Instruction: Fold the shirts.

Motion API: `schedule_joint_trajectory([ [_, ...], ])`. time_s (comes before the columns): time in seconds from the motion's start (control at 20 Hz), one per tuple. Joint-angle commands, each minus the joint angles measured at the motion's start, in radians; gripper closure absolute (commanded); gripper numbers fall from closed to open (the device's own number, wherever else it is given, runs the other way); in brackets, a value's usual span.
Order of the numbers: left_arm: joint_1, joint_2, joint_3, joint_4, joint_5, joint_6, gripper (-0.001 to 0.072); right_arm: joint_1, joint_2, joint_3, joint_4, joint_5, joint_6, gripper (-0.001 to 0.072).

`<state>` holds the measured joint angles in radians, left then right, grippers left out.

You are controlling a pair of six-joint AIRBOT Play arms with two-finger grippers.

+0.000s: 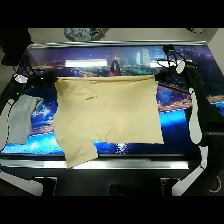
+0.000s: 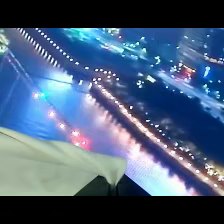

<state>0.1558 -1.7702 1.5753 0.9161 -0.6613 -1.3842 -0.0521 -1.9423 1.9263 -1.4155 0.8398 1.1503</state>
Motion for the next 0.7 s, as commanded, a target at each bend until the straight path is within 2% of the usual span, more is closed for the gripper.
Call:
schedule_joint_trajectory([
  [0.0,-0.015,-0.043,0.001,-0.001,0.015,0.0,0.0678,0.001,-0.043,0.0,0.011,-0.015,0.097,0.0676],
  [0.15,-0.023,-0.029,0.013,0.0,-0.031,0.004,0.0678,0.0,-0.043,0.001,0.08,0.03,0.06,0.0676],
  [0.25,-0.003,0.016,0.04,0.012,-0.174,0.084,0.0678,-0.001,0.018,0.001,0.023,0.115,-0.011,0.0675],
  [0.3,0.01,0.044,0.046,0.045,-0.278,0.095,0.0677,-0.001,0.055,0.0,-0.013,0.196,-0.056,0.0675],
  [0.4,0.03,0.074,0.045,0.154,-0.529,0.086,0.0678,-0.001,0.097,0.0,-0.075,0.438,-0.125,0.0675],
  [0.45,0.036,0.071,0.04,0.22,-0.64,0.055,0.0678,-0.001,0.095,-0.001,-0.101,0.555,-0.132,0.0675],
  [0.55,0.036,0.071,-0.013,0.293,-0.749,0.038,0.0678,-0.007,0.093,-0.038,-0.078,0.636,-0.118,0.0676],
  [0.65,0.034,0.071,-0.084,0.288,-0.779,0.038,0.0678,-0.007,0.083,-0.091,-0.048,0.683,-0.121,0.0676],
])
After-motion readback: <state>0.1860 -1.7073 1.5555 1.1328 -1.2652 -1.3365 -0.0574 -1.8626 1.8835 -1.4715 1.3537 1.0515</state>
